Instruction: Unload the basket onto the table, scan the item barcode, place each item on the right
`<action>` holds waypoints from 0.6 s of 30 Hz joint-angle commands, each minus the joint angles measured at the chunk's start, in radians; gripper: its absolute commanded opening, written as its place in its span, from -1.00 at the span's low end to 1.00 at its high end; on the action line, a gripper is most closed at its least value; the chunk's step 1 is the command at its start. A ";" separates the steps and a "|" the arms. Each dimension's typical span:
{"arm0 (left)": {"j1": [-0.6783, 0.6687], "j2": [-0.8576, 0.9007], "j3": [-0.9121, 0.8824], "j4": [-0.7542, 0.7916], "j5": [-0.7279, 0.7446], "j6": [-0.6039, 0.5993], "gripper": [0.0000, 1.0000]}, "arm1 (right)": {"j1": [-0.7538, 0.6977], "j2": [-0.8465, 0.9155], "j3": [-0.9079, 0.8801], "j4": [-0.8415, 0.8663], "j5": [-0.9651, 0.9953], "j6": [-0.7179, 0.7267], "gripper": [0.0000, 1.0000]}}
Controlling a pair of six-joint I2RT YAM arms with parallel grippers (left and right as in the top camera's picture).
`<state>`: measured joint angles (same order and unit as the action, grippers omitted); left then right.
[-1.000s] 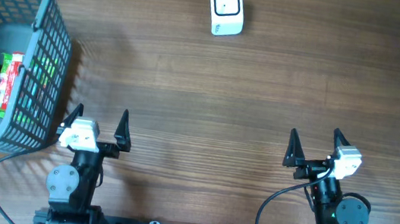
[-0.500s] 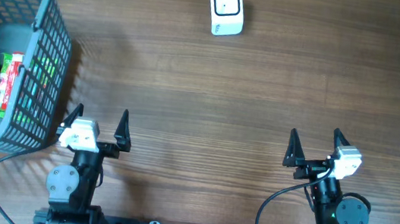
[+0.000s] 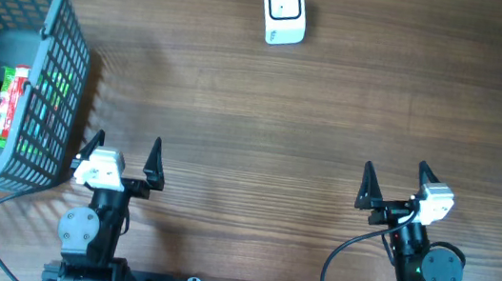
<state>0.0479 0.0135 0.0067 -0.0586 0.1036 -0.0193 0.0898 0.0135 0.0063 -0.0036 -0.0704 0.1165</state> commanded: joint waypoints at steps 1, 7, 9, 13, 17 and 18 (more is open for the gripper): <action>0.002 -0.007 -0.001 -0.006 0.026 0.015 1.00 | -0.005 -0.006 -0.001 0.005 0.002 0.016 0.99; 0.002 -0.007 -0.001 -0.005 0.026 0.015 1.00 | -0.005 -0.006 -0.001 0.005 0.002 0.016 1.00; 0.002 -0.007 -0.001 -0.005 0.026 0.015 1.00 | -0.005 -0.006 -0.001 0.005 0.002 0.016 0.99; 0.002 -0.007 0.006 0.005 -0.004 0.011 1.00 | -0.005 -0.006 -0.001 0.005 0.002 0.016 0.99; 0.002 -0.007 0.057 -0.016 -0.004 -0.097 1.00 | -0.005 -0.006 -0.001 0.005 0.002 0.016 0.99; 0.002 -0.007 0.078 -0.028 -0.005 -0.118 1.00 | -0.005 -0.006 -0.001 0.005 0.002 0.016 0.99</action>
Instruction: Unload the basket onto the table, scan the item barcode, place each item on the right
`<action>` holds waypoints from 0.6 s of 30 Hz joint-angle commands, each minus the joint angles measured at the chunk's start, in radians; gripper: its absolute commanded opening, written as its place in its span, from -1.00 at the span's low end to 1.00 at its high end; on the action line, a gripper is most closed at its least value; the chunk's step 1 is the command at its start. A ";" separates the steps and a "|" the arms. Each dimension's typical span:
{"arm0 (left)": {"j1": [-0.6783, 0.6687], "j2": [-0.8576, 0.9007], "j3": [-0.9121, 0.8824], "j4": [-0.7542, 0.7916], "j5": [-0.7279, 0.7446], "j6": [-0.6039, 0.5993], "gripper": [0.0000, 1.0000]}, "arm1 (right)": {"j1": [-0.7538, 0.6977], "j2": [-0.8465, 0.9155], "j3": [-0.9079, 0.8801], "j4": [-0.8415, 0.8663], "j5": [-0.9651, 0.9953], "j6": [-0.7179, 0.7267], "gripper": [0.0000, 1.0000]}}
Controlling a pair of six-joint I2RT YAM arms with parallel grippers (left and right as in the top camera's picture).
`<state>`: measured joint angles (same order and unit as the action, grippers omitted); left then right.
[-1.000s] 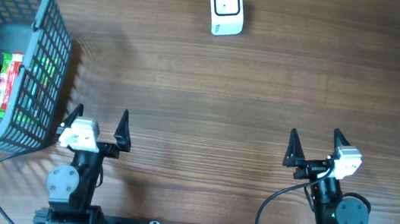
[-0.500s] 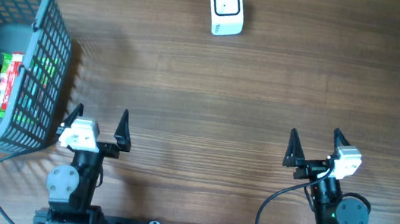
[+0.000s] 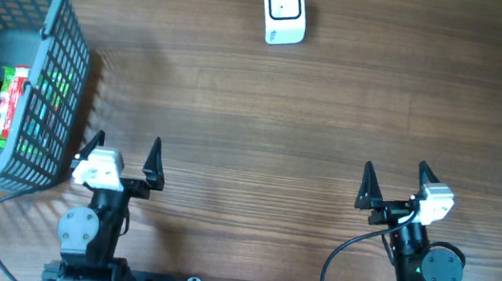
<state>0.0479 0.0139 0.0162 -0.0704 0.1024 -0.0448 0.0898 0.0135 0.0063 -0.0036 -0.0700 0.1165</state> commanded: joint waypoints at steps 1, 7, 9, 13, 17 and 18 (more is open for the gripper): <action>0.002 -0.007 0.092 -0.031 -0.005 -0.099 1.00 | -0.005 -0.006 -0.001 0.005 0.002 0.016 1.00; 0.002 0.013 0.277 -0.172 -0.010 -0.215 1.00 | -0.005 -0.006 -0.001 0.005 0.002 0.016 0.99; 0.002 0.045 0.357 -0.241 -0.006 -0.259 1.00 | -0.005 -0.006 -0.001 0.005 0.002 0.016 0.99; 0.002 0.163 0.572 -0.386 0.104 -0.263 0.99 | -0.005 -0.006 -0.001 0.005 0.002 0.016 0.99; 0.002 0.399 0.961 -0.653 0.106 -0.248 1.00 | -0.005 -0.006 -0.001 0.005 0.002 0.016 1.00; 0.002 0.450 1.036 -0.710 0.106 -0.247 1.00 | -0.005 -0.006 -0.001 0.005 0.002 0.016 1.00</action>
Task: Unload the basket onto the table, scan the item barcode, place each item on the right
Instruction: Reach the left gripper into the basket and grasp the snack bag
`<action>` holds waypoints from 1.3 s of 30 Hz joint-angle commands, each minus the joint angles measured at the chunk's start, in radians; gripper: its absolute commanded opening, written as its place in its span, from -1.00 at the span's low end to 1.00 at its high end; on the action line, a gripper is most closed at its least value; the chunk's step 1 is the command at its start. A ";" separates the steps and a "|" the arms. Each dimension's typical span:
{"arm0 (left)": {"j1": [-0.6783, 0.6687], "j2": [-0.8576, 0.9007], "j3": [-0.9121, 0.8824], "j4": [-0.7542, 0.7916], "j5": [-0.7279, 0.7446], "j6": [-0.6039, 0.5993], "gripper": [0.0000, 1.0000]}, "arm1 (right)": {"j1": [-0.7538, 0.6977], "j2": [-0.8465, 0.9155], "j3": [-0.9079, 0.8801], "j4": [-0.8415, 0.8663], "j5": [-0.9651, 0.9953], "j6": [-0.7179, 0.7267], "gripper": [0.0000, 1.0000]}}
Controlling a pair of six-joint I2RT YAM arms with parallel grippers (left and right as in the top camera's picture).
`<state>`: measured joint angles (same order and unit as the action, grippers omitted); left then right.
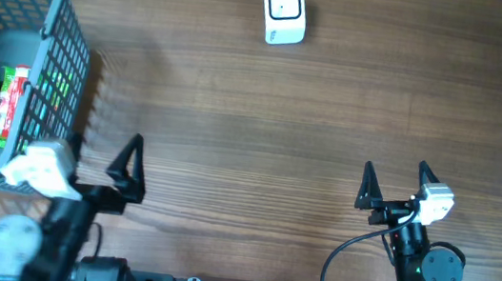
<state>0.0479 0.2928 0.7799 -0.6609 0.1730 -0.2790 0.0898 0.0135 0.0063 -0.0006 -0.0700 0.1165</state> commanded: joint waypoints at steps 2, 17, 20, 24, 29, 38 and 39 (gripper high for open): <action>0.002 0.322 0.483 -0.288 0.036 -0.013 1.00 | -0.005 -0.006 -0.001 0.002 0.002 0.016 0.99; 0.002 1.089 1.283 -0.788 -0.170 0.171 1.00 | -0.005 -0.006 -0.001 0.002 0.002 0.016 0.99; 0.009 1.140 1.283 -0.758 -0.381 0.171 1.00 | -0.005 -0.006 -0.001 0.002 0.002 0.016 1.00; 0.111 1.198 1.283 -0.738 -0.463 0.167 1.00 | -0.005 -0.006 -0.001 0.002 0.002 0.016 1.00; 0.285 1.236 1.283 -0.738 -0.462 0.177 1.00 | -0.005 -0.006 -0.001 0.002 0.002 0.016 0.99; 0.510 1.326 1.261 -0.730 -0.402 0.232 1.00 | -0.005 -0.006 -0.001 0.002 0.002 0.016 0.99; 0.517 1.341 1.254 -0.727 -0.402 0.252 1.00 | -0.005 -0.006 -0.001 0.002 0.002 0.016 0.99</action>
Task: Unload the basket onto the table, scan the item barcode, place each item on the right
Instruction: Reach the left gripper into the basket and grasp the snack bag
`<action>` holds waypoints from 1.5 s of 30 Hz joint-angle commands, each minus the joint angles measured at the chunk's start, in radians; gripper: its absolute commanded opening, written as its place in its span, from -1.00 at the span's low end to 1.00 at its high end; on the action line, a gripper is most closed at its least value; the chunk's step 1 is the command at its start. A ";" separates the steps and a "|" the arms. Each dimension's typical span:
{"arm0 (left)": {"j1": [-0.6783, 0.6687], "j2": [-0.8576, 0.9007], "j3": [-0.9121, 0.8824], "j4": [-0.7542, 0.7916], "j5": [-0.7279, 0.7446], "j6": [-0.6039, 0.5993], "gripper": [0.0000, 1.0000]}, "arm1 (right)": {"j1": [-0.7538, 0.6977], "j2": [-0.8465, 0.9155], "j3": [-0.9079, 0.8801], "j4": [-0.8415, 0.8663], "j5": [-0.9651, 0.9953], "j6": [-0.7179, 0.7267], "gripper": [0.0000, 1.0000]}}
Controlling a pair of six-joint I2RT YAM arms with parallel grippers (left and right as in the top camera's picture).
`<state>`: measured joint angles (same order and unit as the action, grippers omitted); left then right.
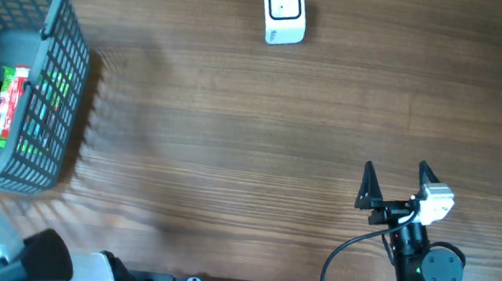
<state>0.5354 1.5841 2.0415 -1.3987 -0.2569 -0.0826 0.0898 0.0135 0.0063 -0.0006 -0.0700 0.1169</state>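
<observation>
The white barcode scanner (283,10) stands at the far middle of the table. A grey mesh basket (58,88) at the left holds a small jar with a green lid and a red and green packet (8,106). My left arm reaches over the basket's near left corner. Its gripper is at the frame's left edge by the jar, blurred and partly cut off, with dark fingers that look spread around the jar. My right gripper (394,180) rests open near the front right, with nothing in it.
Wooden table (232,138). The basket's tall right wall (68,51) stands between the items and the scanner. A black cable (337,257) loops beside the right arm's base.
My left arm has moved from the basket's near right corner to its left side. Its gripper is now inside the basket at the jar. The right arm has not moved.
Both grippers rested open at the front of the table for the first two moments. Then the left arm had swung left to the basket's near corner. Now it reaches into the basket by the jar. The jar and packet lie where they were.
</observation>
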 commanded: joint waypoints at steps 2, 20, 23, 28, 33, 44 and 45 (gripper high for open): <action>0.042 0.081 -0.017 0.016 0.028 0.093 1.00 | -0.005 -0.006 -0.001 0.002 0.002 0.016 0.99; 0.077 0.359 -0.020 0.035 0.222 0.422 1.00 | -0.005 -0.006 -0.001 0.002 0.002 0.016 0.99; 0.079 0.421 -0.020 0.037 0.222 0.447 1.00 | -0.005 -0.006 -0.001 0.002 0.002 0.016 0.99; 0.078 0.513 -0.020 0.038 0.223 0.478 1.00 | -0.005 -0.006 -0.001 0.002 0.002 0.016 0.99; 0.078 0.578 -0.020 0.054 0.224 0.527 1.00 | -0.005 -0.006 -0.001 0.002 0.002 0.016 0.99; 0.078 0.616 -0.095 0.143 0.304 0.635 1.00 | -0.005 -0.006 -0.001 0.002 0.002 0.016 0.99; 0.078 0.616 -0.108 0.153 0.304 0.648 1.00 | -0.005 -0.006 -0.001 0.002 0.002 0.016 1.00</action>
<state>0.6052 2.1841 1.9804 -1.2716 0.0284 0.5110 0.0898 0.0135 0.0063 -0.0006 -0.0700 0.1169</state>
